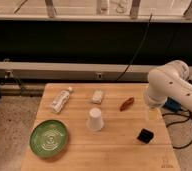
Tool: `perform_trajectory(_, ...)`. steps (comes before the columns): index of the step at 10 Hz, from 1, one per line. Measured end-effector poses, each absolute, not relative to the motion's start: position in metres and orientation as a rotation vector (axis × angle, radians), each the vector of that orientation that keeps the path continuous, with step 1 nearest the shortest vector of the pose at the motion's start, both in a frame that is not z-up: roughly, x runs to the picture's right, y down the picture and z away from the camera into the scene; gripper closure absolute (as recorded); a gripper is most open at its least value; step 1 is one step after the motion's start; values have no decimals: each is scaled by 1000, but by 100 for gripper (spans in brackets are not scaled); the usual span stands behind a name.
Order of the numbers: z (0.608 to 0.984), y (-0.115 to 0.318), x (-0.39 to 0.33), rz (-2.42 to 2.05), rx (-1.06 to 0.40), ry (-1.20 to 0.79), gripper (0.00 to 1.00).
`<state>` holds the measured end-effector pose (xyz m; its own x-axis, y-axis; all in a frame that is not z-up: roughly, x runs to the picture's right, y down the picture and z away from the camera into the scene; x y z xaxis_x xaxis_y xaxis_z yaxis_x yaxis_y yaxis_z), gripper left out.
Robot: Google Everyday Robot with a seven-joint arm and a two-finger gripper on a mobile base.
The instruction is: Place the ceramic cup over the eraser
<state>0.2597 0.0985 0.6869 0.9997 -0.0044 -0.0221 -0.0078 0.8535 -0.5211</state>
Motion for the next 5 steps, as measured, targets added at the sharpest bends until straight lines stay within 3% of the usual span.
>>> perform_trajectory(5, 691, 93, 234, -43, -534, -1, 20)
